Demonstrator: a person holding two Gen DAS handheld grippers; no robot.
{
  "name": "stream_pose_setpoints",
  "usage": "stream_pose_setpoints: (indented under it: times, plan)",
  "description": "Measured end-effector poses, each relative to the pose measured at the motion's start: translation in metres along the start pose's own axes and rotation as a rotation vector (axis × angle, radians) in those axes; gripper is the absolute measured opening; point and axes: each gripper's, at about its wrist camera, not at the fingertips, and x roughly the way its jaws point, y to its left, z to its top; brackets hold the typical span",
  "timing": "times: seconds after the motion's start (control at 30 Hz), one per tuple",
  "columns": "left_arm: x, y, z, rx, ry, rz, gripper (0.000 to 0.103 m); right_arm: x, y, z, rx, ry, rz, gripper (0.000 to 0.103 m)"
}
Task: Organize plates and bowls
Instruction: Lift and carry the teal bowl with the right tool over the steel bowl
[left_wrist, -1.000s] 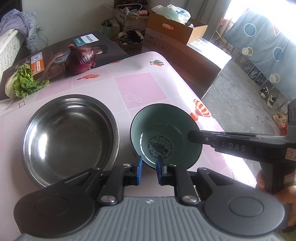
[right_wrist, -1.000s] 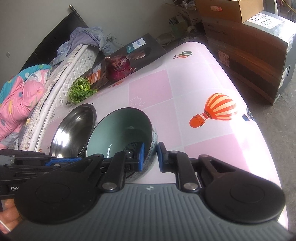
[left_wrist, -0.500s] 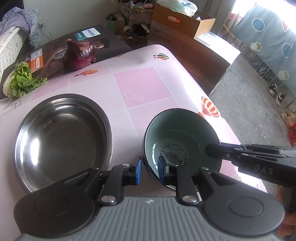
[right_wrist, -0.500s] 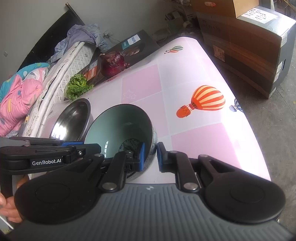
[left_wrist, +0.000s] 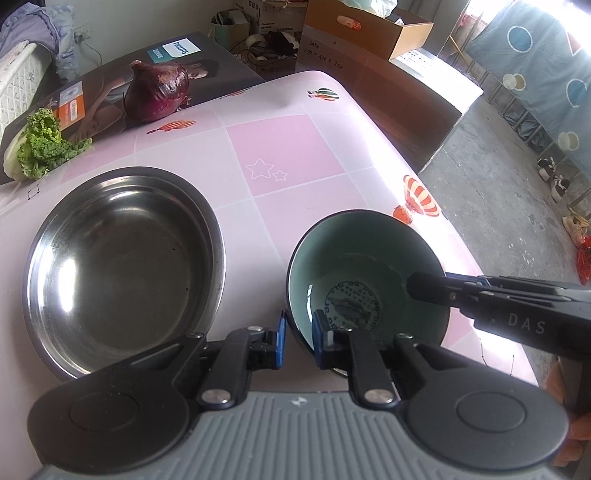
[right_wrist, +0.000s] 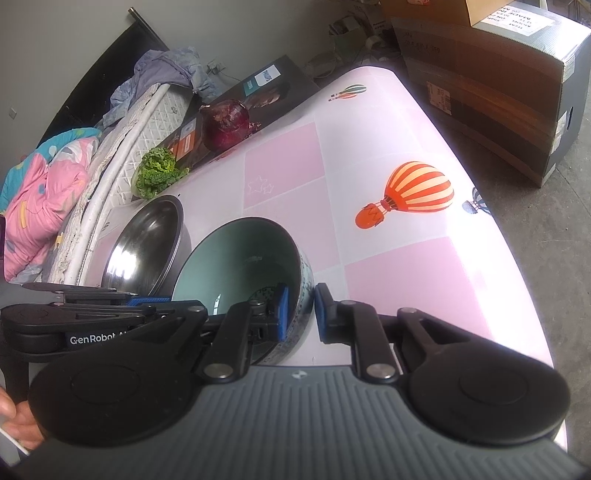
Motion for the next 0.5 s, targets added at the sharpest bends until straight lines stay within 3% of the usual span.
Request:
stream_pose_setpoints:
  times: [0.5]
  plan:
    - [0.025,-0.001,0.003,-0.016,0.048,-0.006,0.016,0.023,-0.008,-0.003,0.085,0.041,0.025,0.020]
